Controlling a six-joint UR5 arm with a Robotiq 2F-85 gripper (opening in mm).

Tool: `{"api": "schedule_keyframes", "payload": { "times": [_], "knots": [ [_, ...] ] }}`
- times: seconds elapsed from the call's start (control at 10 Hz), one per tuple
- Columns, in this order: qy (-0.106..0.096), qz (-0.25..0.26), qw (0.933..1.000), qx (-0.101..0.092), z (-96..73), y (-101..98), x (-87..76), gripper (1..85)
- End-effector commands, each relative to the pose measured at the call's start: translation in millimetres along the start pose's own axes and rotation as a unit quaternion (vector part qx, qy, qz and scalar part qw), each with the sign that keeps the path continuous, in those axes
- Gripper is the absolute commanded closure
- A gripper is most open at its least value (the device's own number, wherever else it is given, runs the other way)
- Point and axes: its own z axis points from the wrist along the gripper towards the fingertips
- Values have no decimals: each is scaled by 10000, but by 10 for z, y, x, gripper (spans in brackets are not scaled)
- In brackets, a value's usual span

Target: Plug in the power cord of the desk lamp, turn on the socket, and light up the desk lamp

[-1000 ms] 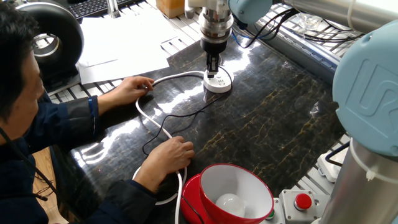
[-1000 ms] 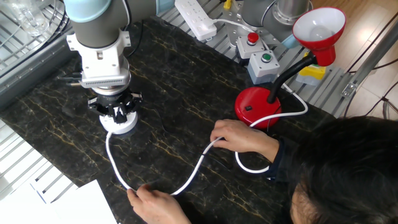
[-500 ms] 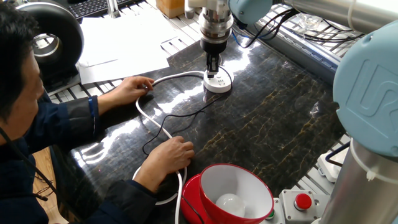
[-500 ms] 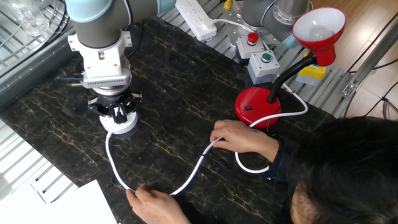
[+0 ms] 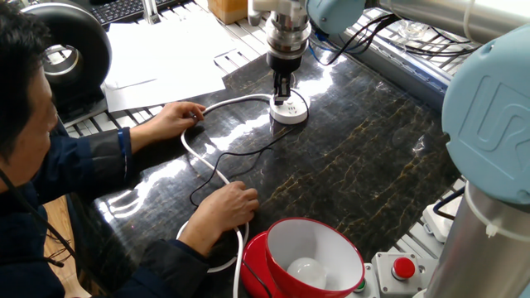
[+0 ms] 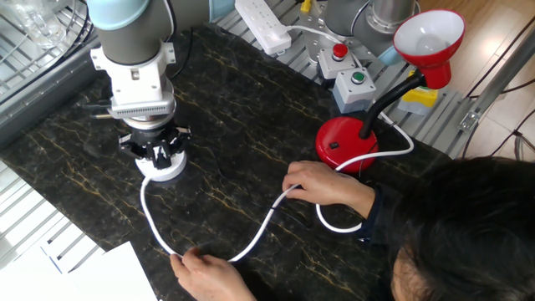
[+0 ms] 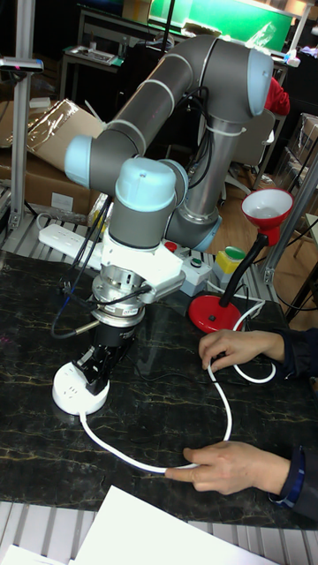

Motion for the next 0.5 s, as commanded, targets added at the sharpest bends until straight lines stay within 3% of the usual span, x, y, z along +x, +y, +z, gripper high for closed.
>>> {"api": "schedule_keyframes", "payload": {
  "times": [0.0, 0.4],
  "knots": [
    [-78, 63, 9999, 46, 52, -25, -37, 847],
    [-172, 96, 9997, 137, 196, -100, -37, 847]
  ]
}}
